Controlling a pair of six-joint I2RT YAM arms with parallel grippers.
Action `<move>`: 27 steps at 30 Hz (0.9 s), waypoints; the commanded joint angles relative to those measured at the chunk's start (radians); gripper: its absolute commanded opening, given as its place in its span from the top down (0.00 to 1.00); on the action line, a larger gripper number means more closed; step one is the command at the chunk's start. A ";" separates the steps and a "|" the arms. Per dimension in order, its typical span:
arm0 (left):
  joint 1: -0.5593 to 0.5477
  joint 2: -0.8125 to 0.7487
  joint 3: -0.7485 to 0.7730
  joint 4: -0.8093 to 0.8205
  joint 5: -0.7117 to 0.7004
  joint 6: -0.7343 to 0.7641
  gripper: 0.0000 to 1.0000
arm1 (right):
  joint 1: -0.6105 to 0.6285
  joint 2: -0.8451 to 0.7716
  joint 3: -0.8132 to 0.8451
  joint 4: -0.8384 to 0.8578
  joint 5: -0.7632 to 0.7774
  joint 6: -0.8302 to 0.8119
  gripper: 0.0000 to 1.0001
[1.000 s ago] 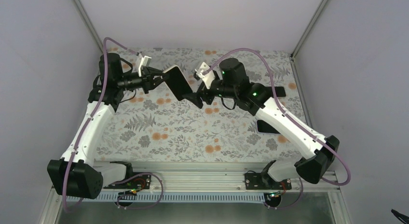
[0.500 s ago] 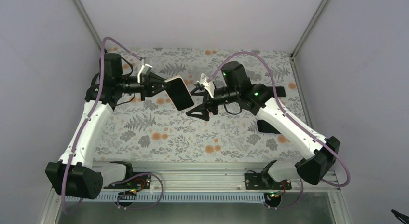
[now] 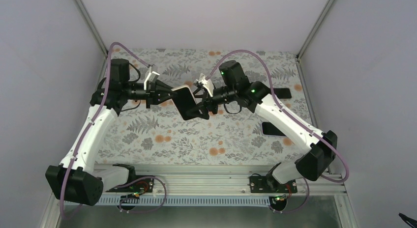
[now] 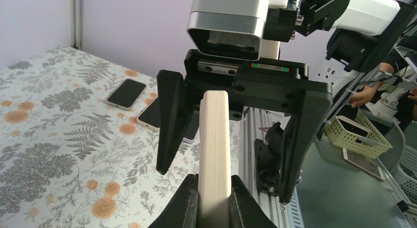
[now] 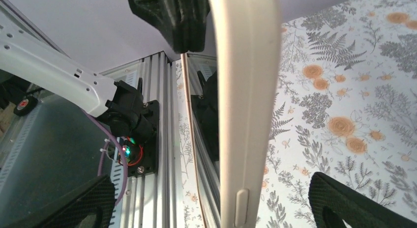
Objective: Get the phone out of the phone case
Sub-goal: Adjust the phone.
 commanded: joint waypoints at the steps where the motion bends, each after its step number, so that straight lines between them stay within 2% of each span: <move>1: -0.015 -0.020 0.006 0.039 0.029 0.016 0.98 | -0.003 0.009 0.029 0.016 -0.037 0.020 0.14; 8: -0.041 -0.010 0.009 0.026 -0.002 0.030 0.98 | -0.001 0.024 0.033 0.016 -0.046 0.024 0.42; 13: -0.047 -0.007 0.014 0.024 -0.016 0.033 0.98 | -0.001 0.035 0.035 0.015 -0.061 0.028 0.56; 20: -0.054 -0.001 0.009 0.026 -0.030 0.033 0.98 | -0.001 0.047 0.043 0.018 -0.083 0.033 0.69; 27: -0.059 0.010 0.018 0.029 -0.037 0.028 0.98 | -0.001 0.052 0.041 0.019 -0.092 0.036 0.70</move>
